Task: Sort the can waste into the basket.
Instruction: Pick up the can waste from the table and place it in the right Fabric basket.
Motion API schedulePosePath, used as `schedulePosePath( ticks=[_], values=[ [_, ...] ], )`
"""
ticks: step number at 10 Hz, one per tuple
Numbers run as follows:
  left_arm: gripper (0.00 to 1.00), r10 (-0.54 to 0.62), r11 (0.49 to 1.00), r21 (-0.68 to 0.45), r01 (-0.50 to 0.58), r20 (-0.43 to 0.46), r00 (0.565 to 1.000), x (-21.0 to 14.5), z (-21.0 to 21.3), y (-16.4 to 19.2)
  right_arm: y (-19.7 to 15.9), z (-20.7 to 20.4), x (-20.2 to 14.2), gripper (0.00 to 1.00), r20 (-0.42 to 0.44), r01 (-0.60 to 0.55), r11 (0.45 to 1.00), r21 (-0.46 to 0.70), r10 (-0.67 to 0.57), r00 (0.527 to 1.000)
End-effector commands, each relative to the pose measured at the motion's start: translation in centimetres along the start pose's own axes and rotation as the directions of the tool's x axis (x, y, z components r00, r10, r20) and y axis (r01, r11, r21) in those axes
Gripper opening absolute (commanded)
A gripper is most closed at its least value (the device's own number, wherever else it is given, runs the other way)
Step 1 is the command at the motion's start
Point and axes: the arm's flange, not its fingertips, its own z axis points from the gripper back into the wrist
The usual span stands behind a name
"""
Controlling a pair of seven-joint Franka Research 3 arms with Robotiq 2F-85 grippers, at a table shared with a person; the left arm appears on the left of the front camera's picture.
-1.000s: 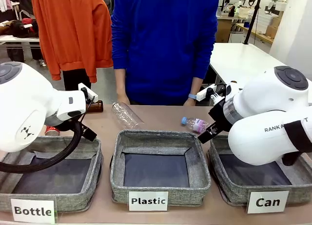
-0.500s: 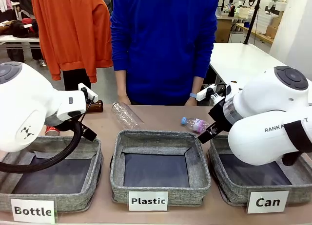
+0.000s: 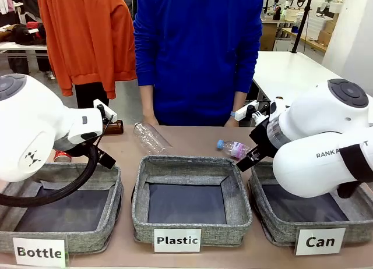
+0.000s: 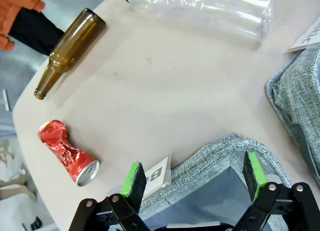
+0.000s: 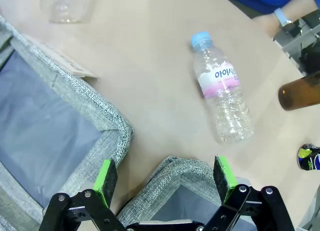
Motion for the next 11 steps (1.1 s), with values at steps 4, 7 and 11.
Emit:
schedulePosePath(
  ticks=[4, 7, 11],
  values=[
    [1.0, 0.266, 0.951, -0.151, -0.27, -0.049, 0.963, 1.7, 12.5, -0.4, -0.8, 12.1, 0.2, 1.0, -0.081, 0.296, 0.944, 0.143, -0.287, 0.955],
    [1.0, 0.326, 0.777, -0.53, -0.34, -0.123, 0.937, -3.8, 19.5, 5.7, -6.7, 20.9, -7.3, 1.0, -0.055, 0.474, 0.795, 0.38, -0.492, 0.869],
    [1.0, 0.721, 0.304, -0.789, -0.534, -0.176, 0.67, -15.6, 17.7, 21.4, -18.7, 20.7, -22.8, 1.0, -0.04, 0.668, 0.386, 0.636, -0.848, 0.529]
  ],
)
